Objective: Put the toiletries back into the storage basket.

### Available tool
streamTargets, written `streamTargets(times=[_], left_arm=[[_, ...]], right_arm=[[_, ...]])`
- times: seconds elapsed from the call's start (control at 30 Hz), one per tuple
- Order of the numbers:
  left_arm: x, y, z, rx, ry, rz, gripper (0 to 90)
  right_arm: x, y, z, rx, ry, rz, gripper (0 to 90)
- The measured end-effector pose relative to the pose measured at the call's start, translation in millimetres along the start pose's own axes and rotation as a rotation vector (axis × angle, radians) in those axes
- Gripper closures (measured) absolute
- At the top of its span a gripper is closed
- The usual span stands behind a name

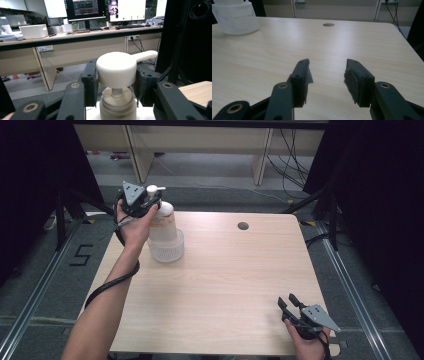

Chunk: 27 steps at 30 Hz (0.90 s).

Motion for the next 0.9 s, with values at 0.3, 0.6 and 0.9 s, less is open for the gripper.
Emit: streamTargets(times=[0.3, 0.6, 0.9], left_arm=[[1.3, 0.6, -1.7, -0.006, 0.001, -0.002, 58.6], [3.7, 1.6, -4.7, -0.011, 0.002, -0.006, 58.6], [4.8, 2.7, -8.9, -0.023, 0.004, -0.008, 58.6]], right_arm=[[0.5, 0.2, 0.0, 0.007, -0.005, -0.001, 54.6], [1.2, 0.8, 0.2, 0.02, -0.018, 0.003, 54.6], [-0.1, 0.0, -0.1, 0.004, 0.0, 0.008, 54.6]])
Point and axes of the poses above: each handheld gripper's, and its own axes: y roughly forward along the jaws, z roughly out of its top, x roughly to its right, the point moved 2 cm from there along y, roughly forward along the jaws, and after that the axes turned 5 degrees about x, right-handed, at the moved point
